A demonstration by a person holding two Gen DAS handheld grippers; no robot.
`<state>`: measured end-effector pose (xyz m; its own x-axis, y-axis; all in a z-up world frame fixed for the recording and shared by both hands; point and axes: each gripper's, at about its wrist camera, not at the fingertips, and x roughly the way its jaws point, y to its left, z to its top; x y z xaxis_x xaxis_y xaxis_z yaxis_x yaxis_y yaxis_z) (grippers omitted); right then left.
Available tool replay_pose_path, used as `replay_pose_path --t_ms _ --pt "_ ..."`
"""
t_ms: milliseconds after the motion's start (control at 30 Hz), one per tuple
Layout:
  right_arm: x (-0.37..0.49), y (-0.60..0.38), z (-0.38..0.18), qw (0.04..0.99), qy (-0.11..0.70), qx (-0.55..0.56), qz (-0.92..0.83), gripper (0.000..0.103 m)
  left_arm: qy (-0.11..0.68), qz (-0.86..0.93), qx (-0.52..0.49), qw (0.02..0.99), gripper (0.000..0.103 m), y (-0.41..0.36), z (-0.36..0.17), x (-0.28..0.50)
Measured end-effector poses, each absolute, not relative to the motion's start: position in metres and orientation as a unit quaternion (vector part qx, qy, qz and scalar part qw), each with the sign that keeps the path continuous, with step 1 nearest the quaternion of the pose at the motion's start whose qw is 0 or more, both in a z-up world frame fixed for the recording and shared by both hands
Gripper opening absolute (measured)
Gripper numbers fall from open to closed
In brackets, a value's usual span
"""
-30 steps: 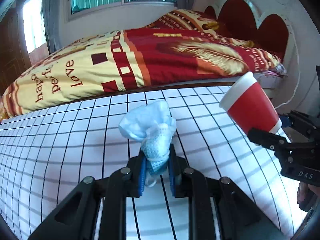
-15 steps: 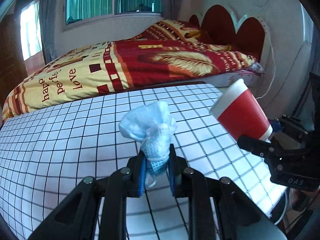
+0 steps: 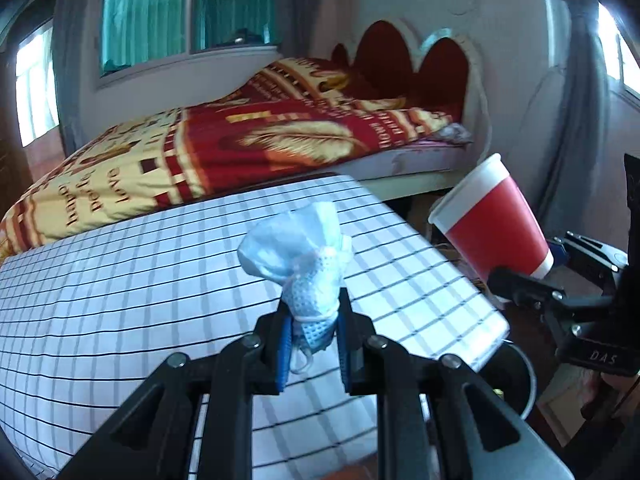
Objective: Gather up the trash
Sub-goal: 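Lift the red cup and blue tissue and carry them over the bucket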
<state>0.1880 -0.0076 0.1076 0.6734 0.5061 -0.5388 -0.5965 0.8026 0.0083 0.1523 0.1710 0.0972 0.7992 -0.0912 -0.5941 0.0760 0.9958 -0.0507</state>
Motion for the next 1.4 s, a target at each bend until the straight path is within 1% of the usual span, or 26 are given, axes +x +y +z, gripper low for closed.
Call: replay_pose_path --t_ms 267,467,700,933,1400 --pt "0.149 -0.085 0.106 0.928 0.261 -0.075 0.253 0.058 0.294 -0.096 0.015 0.951 0.02 0.101 0.095 0.133" --pt "0.135 -0.132 0.098 0.937 0.266 -0.07 0.216 0.058 0.301 -0.125 0.014 0.945 0.02 0.075 0.083 0.128" --pt "0.119 -0.186 0.075 0.942 0.283 -0.057 0.174 0.058 0.315 -0.157 0.022 0.936 0.02 0.038 0.067 0.119" --pt "0.107 -0.219 0.062 0.944 0.293 -0.042 0.144 0.058 0.313 -0.182 0.048 0.931 0.02 0.0 0.057 0.109" --pt "0.099 -0.257 0.013 0.93 0.35 -0.042 0.105 0.058 0.359 -0.226 0.051 0.904 0.02 -0.043 0.01 0.104"
